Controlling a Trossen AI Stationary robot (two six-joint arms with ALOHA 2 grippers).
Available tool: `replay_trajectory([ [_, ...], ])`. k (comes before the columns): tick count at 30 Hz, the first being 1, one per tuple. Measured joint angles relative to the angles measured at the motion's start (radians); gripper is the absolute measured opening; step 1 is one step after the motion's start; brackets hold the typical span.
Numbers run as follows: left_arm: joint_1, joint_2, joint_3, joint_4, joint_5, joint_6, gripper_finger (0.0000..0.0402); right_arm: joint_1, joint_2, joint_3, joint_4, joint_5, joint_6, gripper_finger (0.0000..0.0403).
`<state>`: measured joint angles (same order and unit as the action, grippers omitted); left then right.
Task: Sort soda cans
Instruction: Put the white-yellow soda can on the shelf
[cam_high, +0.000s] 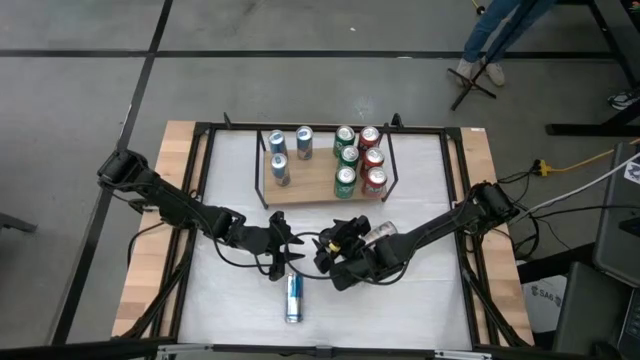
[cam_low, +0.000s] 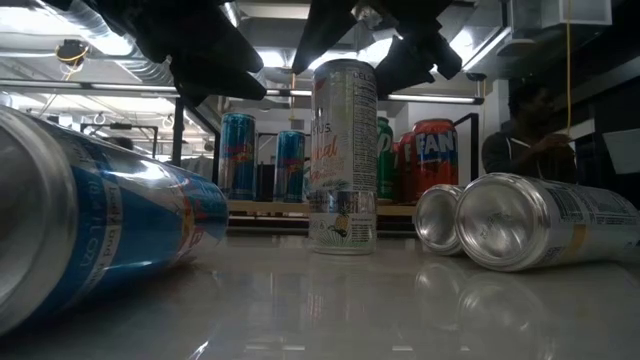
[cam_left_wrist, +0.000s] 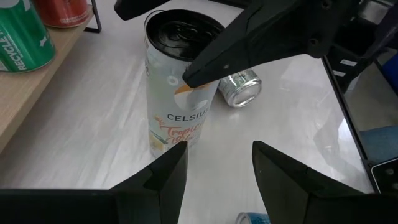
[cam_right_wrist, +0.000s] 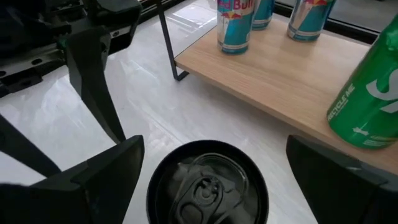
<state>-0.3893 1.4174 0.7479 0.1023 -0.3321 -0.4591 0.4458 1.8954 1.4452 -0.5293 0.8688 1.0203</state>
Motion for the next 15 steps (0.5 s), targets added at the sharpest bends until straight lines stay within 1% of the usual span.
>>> replay_trajectory([
  [13, 0.0, 0.0, -0.001, 0.0, 0.0, 0.0, 0.0174, 0.0, 0.04, 0.001, -0.001, -0.032, 0.001, 0.0381],
  [15, 0.0, 0.0, -0.001, 0.001, 0.0, 0.0, 0.0174, -0.001, 0.041, 0.0, -0.002, -0.05, 0.001, 0.0381],
])
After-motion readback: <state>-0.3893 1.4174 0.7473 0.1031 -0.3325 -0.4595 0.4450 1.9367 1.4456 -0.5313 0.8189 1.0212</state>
